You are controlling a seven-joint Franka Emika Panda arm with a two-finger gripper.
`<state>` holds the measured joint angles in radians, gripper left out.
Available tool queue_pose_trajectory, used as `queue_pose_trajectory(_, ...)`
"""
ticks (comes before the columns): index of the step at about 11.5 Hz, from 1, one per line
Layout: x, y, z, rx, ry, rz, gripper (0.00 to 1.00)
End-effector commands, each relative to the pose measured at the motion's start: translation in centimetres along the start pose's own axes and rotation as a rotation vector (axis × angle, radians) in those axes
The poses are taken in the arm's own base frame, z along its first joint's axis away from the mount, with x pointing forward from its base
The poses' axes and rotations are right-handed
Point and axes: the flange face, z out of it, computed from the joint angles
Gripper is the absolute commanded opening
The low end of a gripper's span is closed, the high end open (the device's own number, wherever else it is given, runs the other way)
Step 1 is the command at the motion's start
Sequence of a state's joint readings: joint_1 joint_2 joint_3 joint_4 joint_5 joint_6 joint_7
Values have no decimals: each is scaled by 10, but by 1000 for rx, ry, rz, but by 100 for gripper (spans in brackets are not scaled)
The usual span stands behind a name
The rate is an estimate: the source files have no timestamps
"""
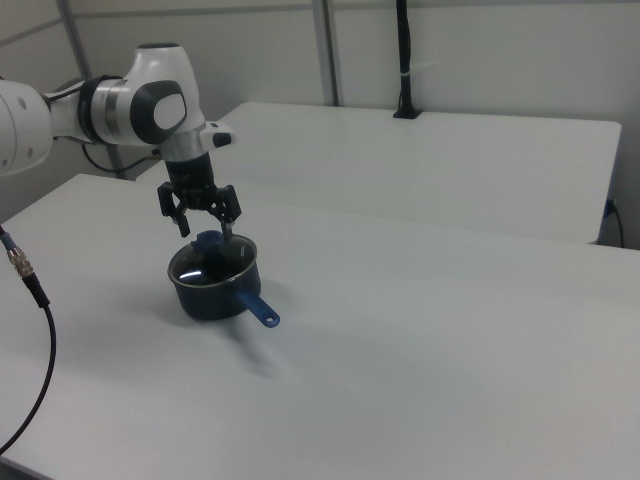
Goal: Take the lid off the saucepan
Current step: 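Close the gripper on the blue lid knob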
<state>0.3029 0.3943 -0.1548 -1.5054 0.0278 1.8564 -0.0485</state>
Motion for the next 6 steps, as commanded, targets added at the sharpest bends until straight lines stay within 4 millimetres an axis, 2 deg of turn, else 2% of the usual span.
queue_pose_trajectory(1, 9, -9, 10, -8, 23, 15, 87)
queue_pose_trajectory(6, 9, -6, 11, -27, 20, 1, 61)
